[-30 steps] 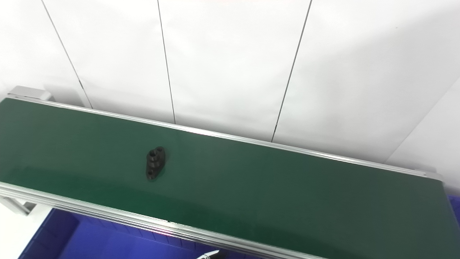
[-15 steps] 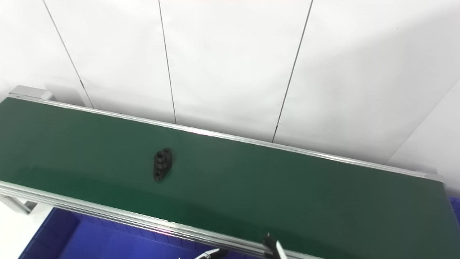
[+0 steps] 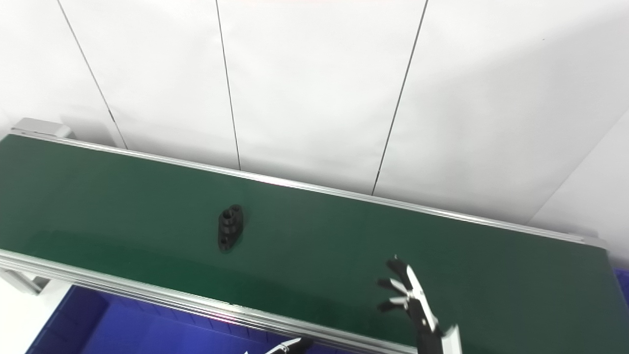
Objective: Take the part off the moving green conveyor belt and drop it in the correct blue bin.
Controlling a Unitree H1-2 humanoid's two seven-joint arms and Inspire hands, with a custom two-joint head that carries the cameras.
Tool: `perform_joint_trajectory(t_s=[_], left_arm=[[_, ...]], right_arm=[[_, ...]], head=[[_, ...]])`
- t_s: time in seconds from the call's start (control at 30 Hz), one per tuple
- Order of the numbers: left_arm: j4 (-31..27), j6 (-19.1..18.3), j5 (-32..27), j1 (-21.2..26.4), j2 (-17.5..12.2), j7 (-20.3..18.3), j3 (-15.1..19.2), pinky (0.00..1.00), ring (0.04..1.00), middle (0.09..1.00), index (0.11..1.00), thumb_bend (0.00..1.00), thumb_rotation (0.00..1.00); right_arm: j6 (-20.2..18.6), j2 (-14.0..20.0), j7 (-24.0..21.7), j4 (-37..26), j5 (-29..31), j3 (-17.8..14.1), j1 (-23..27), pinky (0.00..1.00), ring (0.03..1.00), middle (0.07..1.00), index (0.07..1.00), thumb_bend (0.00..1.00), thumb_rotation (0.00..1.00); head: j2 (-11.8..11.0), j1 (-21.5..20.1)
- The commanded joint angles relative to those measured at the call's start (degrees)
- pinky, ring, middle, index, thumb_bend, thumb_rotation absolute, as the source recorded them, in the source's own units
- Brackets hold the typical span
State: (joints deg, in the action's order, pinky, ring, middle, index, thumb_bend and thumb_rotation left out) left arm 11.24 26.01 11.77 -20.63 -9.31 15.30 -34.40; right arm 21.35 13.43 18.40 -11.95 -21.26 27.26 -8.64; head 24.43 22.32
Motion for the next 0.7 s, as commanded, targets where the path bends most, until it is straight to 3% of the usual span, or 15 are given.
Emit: perform_joint_trajectory(t_s=[0.0, 0.1, 0.2, 0.5, 0.67], left_arm=[[-0.76, 0.91, 0.07, -0.23, -0.11, 0.14, -0.32, 0.82, 0.893, 0.902, 0.868, 1.0, 0.95], [-0.72, 0.91, 0.24, -0.13, -0.14, 0.32, -0.4, 0.84, 0.89, 0.899, 0.865, 1.0, 0.95], [-0.66, 0.92, 0.23, -0.06, -0.12, 0.35, -0.45, 0.84, 0.889, 0.897, 0.862, 1.0, 0.95], [-0.39, 0.92, -0.05, 0.07, 0.02, 0.52, -0.62, 0.86, 0.888, 0.891, 0.86, 1.0, 0.93], [-0.16, 0.92, 0.41, 0.31, 0.06, 0.9, -0.78, 0.85, 0.885, 0.887, 0.858, 1.0, 0.94]], right_arm=[[-3.48, -2.81, -2.85, -2.82, -0.14, -1.92, 1.23, 0.51, 0.752, 0.929, 0.963, 0.78, 0.83], [-7.8, -6.35, -5.69, -3.61, -0.29, -4.21, 2.88, 0.55, 0.772, 0.941, 0.976, 0.8, 0.82], [-9.64, -8.74, -7.79, -3.44, -1.47, -5.91, 4.97, 0.54, 0.764, 0.935, 0.963, 0.81, 0.83], [-9.11, -10.76, -11.53, 1.73, -3.58, -8.43, 12.59, 0.53, 0.76, 0.926, 0.944, 0.86, 0.85], [-11.19, -12.15, -13.02, 4.0, -4.76, -9.2, 16.55, 0.53, 0.74, 0.906, 0.937, 0.88, 0.85]], head=[[0.01, 0.0], [-0.03, 0.04], [-0.03, 0.04], [-0.17, 0.25], [-0.14, 0.29]])
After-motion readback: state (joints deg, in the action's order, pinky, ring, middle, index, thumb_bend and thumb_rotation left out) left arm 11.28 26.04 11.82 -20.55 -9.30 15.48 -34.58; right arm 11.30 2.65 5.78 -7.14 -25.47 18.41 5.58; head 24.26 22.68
